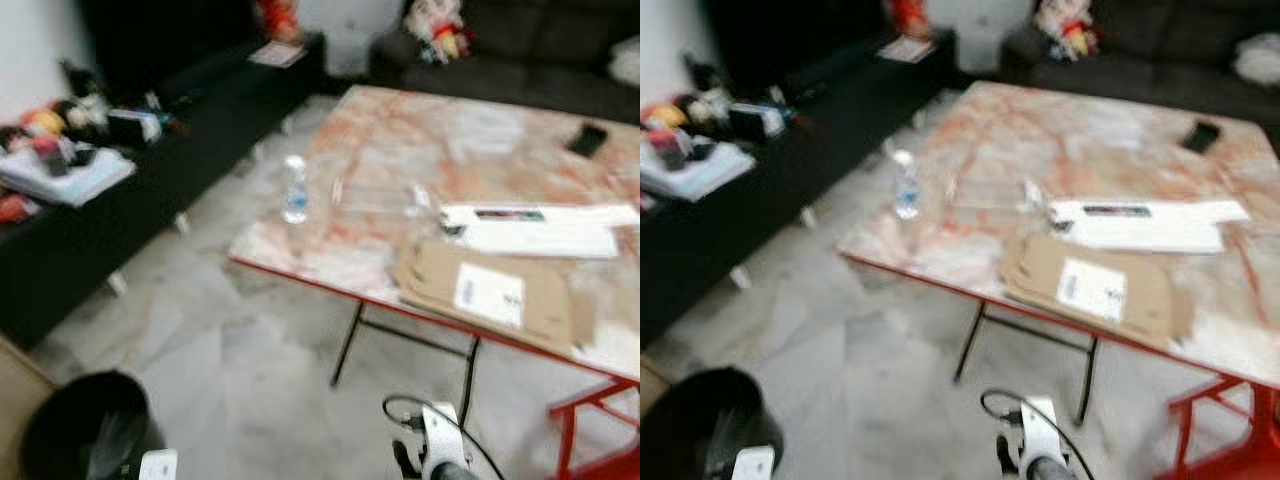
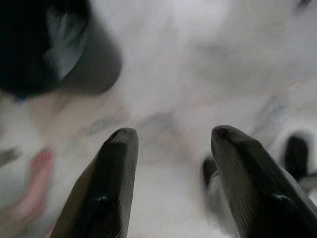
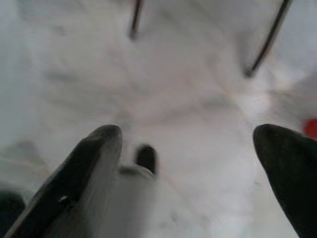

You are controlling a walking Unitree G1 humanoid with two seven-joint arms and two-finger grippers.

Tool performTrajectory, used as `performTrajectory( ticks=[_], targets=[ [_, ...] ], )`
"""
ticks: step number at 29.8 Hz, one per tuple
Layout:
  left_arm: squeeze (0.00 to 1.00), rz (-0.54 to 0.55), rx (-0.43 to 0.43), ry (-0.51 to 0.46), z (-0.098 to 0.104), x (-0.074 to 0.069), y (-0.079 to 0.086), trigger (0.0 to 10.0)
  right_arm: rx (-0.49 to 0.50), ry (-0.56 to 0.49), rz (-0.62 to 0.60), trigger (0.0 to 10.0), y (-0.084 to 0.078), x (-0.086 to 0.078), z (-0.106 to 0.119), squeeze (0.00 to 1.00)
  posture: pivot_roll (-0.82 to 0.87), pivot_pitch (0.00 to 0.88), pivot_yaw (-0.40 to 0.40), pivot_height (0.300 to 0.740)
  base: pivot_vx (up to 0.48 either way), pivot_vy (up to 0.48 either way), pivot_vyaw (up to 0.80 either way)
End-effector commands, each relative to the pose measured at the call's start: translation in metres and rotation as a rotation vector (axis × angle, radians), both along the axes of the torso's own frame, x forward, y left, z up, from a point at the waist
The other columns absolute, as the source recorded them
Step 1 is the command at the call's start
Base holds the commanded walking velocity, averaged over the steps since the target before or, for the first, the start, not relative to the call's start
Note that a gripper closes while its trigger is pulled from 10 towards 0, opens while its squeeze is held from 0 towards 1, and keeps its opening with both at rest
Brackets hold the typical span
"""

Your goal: Picking trash to rubbish bin

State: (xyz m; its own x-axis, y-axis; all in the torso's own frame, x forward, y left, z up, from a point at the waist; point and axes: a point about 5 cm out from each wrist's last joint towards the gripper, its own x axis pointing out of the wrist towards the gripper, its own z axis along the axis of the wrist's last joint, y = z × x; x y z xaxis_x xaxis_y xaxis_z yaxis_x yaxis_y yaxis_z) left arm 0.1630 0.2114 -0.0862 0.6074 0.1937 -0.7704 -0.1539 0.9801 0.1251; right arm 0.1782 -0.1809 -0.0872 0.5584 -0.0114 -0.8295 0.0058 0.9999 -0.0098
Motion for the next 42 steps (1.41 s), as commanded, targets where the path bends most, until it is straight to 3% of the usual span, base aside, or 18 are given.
performTrajectory(
  ticks=[1, 28, 33, 40, 42],
  targets=[
    [0.00, 0.017, 0.016, 0.058, -0.005, -0.015, 0.008, 10.0, 0.012, -0.030, 0.009, 10.0, 0.008, 0.008, 0.003, 0.00, 0.02, 0.021, -0.003, 0.740, 0.000, 0.000, -0.78],
    [0.00, 0.030, 0.013, 0.065, -0.006, -0.019, 0.010, 10.0, 0.019, -0.031, 0.003, 10.0, 0.009, 0.008, 0.003, 0.00, 0.02, 0.043, -0.003, 0.740, 0.000, 0.000, -0.78],
    [0.00, 0.041, 0.031, 0.051, -0.007, -0.025, 0.012, 10.0, 0.019, -0.066, -0.002, 10.0, 0.008, 0.014, 0.007, 0.00, 0.03, 0.049, -0.004, 0.740, 0.000, 0.000, 0.00],
    [0.00, 0.124, 0.129, -0.181, 0.011, -0.018, 0.030, 10.0, 0.006, -0.218, 0.064, 10.0, 0.003, 0.040, 0.025, 0.00, 0.05, 0.062, -0.015, 0.740, 0.000, 0.000, 0.00],
    [0.00, 0.084, 0.216, -0.423, 0.040, -0.003, 0.035, 10.0, -0.007, -0.360, 0.083, 10.0, -0.005, 0.059, 0.042, 0.00, 0.06, 0.066, -0.020, 0.740, 0.000, 0.000, 0.00]
  ],
)
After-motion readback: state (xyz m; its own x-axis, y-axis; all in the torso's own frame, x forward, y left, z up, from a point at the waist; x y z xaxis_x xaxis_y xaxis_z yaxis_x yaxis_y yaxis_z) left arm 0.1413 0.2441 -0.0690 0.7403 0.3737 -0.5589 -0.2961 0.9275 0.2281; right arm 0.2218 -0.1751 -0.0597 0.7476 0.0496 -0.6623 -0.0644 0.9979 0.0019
